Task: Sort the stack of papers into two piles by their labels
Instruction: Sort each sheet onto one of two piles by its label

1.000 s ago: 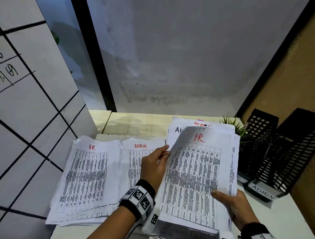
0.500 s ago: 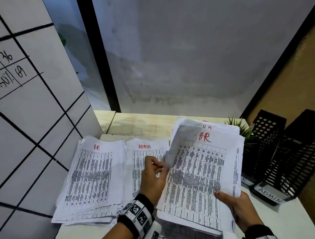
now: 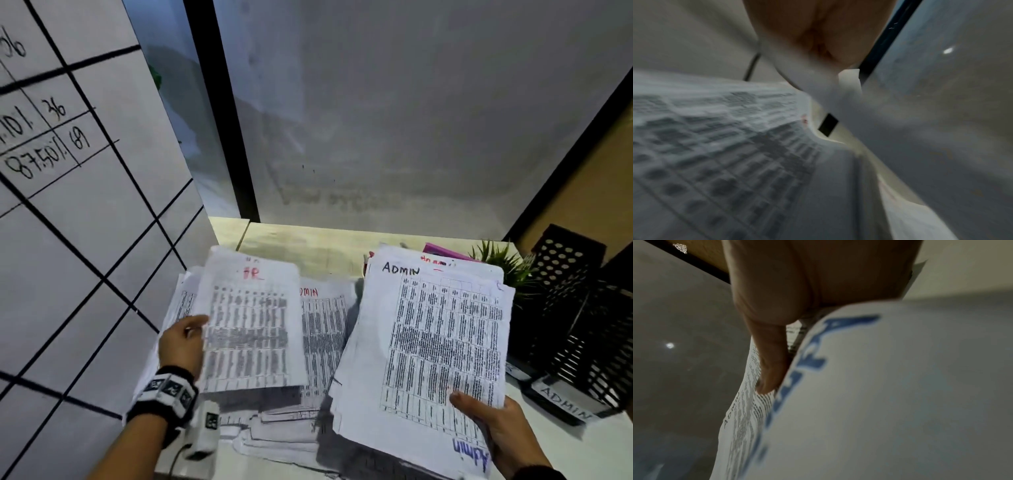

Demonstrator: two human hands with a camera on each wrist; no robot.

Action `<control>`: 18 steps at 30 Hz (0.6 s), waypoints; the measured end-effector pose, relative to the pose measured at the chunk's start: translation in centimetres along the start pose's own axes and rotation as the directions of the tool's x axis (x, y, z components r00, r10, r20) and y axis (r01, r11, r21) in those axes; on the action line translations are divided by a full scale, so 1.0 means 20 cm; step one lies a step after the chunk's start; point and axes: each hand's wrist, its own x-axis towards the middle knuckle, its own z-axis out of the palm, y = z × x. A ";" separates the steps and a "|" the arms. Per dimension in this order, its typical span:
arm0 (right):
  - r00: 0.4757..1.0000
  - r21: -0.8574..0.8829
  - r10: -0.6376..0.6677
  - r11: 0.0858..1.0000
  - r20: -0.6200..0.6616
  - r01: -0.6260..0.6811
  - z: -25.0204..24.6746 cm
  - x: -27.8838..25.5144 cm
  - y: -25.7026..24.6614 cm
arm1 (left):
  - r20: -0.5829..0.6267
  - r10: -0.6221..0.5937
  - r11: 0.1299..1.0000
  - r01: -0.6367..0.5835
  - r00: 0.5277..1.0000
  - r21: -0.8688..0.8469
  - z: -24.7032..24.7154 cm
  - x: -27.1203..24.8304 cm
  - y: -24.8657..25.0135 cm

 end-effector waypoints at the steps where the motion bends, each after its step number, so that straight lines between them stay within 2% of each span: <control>1: 1.000 0.003 -0.001 1.000 -0.003 0.001 0.00 0.00 0.00 | -0.003 -0.025 0.999 0.025 1.000 0.042 -0.04 0.05 -0.05; 3: 1.000 -0.013 -0.008 1.000 0.009 0.008 0.01 0.01 0.01 | 0.032 -0.059 0.992 0.055 0.998 0.114 -0.09 0.11 -0.12; 8: 0.997 -0.058 -0.046 0.997 0.058 0.049 0.04 -0.02 0.01 | 0.178 -0.043 0.930 -0.026 0.983 0.366 -0.10 0.24 -0.19; 12: 0.994 -0.042 -0.052 0.998 0.093 0.057 0.03 -0.02 0.01 | 0.146 -0.054 0.832 -0.037 0.988 0.554 0.02 0.19 -0.07; 13: 0.994 -0.046 -0.054 0.997 0.096 0.059 0.02 -0.02 0.01 | 0.157 -0.022 0.845 -0.066 0.987 0.531 0.07 0.13 -0.01; 15: 0.992 -0.043 -0.059 0.997 0.110 0.064 0.02 -0.03 0.01 | 0.254 0.084 0.923 -0.171 0.964 0.344 0.18 0.00 0.12; 18: 0.990 -0.062 -0.066 0.995 0.121 0.074 0.02 -0.02 0.00 | 0.456 0.213 0.974 -0.225 0.864 -0.028 0.34 -0.25 0.31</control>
